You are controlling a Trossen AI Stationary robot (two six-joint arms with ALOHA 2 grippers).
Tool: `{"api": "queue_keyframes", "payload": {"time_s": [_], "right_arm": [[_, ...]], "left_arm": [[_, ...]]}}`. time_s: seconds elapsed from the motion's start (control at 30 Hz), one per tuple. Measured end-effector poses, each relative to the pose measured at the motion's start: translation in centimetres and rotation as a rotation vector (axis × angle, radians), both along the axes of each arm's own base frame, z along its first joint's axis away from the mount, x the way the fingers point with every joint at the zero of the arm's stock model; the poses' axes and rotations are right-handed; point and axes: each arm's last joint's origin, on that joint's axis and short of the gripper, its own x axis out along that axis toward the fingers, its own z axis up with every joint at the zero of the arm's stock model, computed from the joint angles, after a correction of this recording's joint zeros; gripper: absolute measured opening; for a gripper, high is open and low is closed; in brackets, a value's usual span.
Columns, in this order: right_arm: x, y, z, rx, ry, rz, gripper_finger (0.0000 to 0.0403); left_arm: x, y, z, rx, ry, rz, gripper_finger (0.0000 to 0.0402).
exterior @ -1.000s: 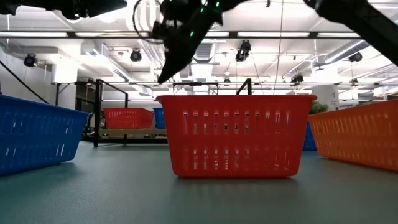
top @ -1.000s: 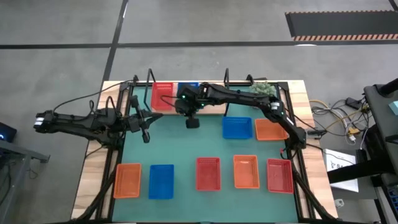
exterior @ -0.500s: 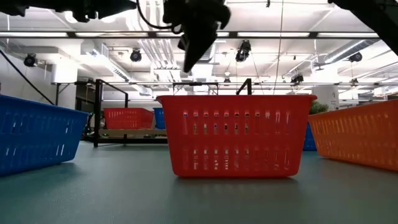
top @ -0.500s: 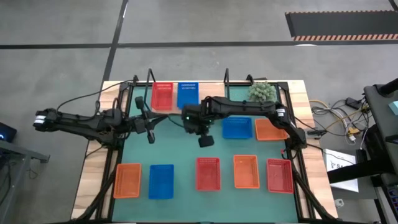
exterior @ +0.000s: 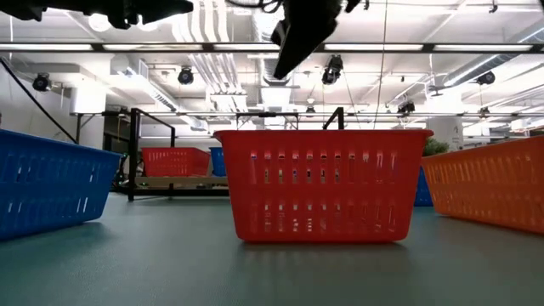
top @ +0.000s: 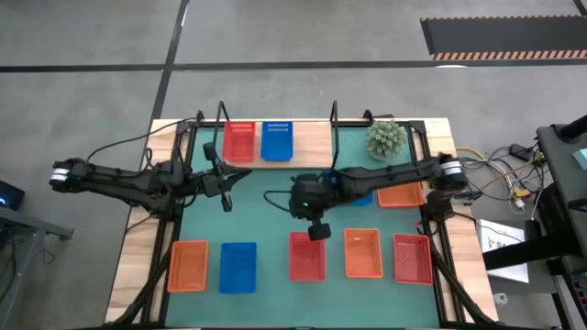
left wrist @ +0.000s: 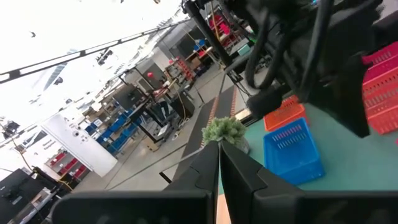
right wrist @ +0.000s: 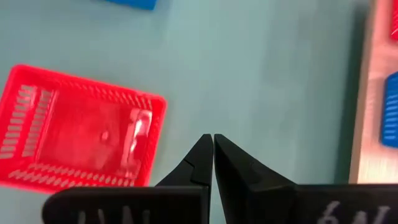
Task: Stack baskets on shelf by color
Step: Put the bottom right orange bin on the shelf
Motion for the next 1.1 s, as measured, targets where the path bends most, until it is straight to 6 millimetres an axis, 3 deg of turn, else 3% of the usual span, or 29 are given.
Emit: {"api": "queue_keyframes", "payload": {"time_s": [0.27,0.43,0.57,0.67,0.77,0.83,1.1], "right_arm": [[-3.9,1.4,-2.4,-0.053,-0.216,-0.035,0.0008],[-6.8,0.9,-3.8,-0.063,-0.198,-0.172,0.0008],[-8.9,0.5,-4.1,0.041,-0.185,-0.293,0.0008],[-10.4,0.9,-4.0,0.261,-0.098,-0.335,0.0013],[-11.4,2.7,-3.5,0.51,0.01,-0.322,0.0032],[-11.9,4.4,-3.4,0.546,0.039,-0.314,0.0049],[-14.1,11.2,-3.5,0.295,0.166,-0.296,0.0116]], "left_arm": [[0.7,-0.1,-0.1,-0.005,-0.01,0.0,0.0],[1.2,-0.1,-0.5,-0.005,0.009,0.0,0.0],[1.5,-0.1,-0.7,-0.004,0.022,0.0,0.0],[1.6,-0.1,-0.7,-0.004,0.023,0.0,0.0],[1.6,-0.1,-0.7,-0.004,0.016,0.0,0.0],[1.6,-0.1,-0.6,-0.005,0.007,0.0,0.0],[1.5,-0.2,-0.2,-0.056,-0.047,-0.006,0.0]]}}
